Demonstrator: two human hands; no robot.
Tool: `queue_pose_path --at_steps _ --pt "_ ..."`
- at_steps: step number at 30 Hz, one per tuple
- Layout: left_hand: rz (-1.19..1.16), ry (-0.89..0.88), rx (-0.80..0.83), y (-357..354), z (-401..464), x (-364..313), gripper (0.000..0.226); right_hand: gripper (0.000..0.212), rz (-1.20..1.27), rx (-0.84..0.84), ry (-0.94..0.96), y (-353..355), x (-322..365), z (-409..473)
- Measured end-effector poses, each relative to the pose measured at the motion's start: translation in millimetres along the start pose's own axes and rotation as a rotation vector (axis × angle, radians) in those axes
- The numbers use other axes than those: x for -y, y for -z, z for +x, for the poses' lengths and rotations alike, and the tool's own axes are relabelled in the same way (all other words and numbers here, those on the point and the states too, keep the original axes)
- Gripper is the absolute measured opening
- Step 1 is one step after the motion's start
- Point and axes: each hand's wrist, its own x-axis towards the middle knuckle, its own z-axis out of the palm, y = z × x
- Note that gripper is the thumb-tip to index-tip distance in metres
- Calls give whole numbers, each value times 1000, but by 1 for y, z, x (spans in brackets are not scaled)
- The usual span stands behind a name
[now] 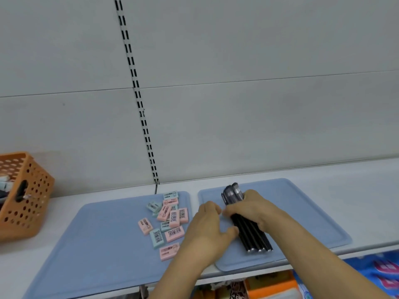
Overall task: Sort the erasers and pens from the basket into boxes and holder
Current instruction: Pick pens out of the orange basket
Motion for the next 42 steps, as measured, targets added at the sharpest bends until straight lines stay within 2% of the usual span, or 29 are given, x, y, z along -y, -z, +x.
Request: queue_pose_path --at_steps 3,7,12,15,18,22,28,33,37,40,42 --pt "16 -51 9 -1 0 6 49 24 -135 -47 71 -11 -4 2" --pt "-7 -102 19 -6 -2 10 54 22 -173 -84 147 -14 -9 5" --pt "88 -178 10 -11 -1 20 53 12 -386 -196 147 1 -25 4" --pt "188 -238 25 -15 -2 18 52 23 -388 -213 203 6 -40 -4" --pt "318 -239 137 -20 -1 17 67 30 -493 -259 255 11 -51 -11" --pt "420 -226 91 -19 5 16 69 24 -575 -328 293 14 -54 -12" --pt "369 -258 149 -12 4 20 79 41 -571 -286 282 19 -48 -8" --pt "312 -289 194 -8 5 26 85 43 -663 -297 366 21 -49 1" --pt "259 -301 190 -3 5 29 73 54 -554 -120 459 29 -44 28" --pt "223 -310 192 0 5 31 69 50 -496 -29 473 27 -44 42" --pt "219 -313 194 1 6 33 68 40 -515 -36 506 25 -47 47"
